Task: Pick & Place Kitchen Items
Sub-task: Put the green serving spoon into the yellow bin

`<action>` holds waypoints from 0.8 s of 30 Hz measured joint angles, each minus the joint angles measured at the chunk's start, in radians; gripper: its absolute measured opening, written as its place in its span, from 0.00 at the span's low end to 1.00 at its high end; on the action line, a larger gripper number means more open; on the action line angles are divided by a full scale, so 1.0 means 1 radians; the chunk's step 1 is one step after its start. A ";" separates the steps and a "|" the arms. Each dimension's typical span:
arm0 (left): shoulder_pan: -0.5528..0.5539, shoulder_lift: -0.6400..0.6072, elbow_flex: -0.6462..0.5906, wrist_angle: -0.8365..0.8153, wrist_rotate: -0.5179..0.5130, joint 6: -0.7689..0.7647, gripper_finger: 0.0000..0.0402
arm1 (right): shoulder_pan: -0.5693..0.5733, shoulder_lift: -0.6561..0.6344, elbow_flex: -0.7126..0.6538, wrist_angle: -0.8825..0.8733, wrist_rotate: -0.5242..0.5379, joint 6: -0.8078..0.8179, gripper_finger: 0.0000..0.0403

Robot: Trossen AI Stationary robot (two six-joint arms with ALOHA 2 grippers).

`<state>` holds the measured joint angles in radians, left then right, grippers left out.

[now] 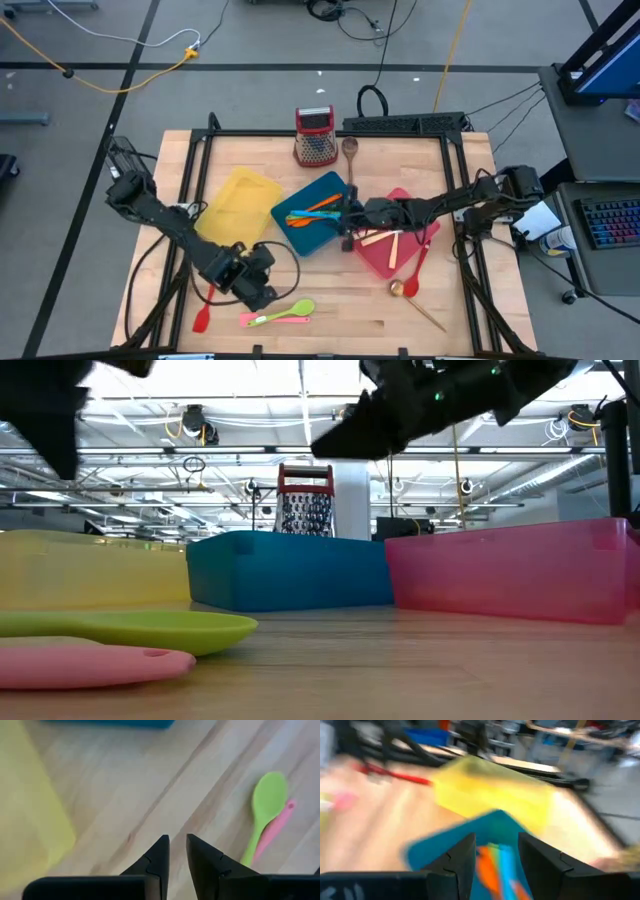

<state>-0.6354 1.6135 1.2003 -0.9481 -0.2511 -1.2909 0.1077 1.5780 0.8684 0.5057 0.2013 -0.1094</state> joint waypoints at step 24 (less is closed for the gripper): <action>-0.159 0.000 -0.001 -0.132 0.258 -0.229 0.22 | 0.189 0.057 0.001 0.020 -0.125 0.071 0.32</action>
<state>-0.7944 1.6135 1.1992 -1.0803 0.0071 -1.5196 0.2963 1.6352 0.8692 0.5261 0.0765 -0.0387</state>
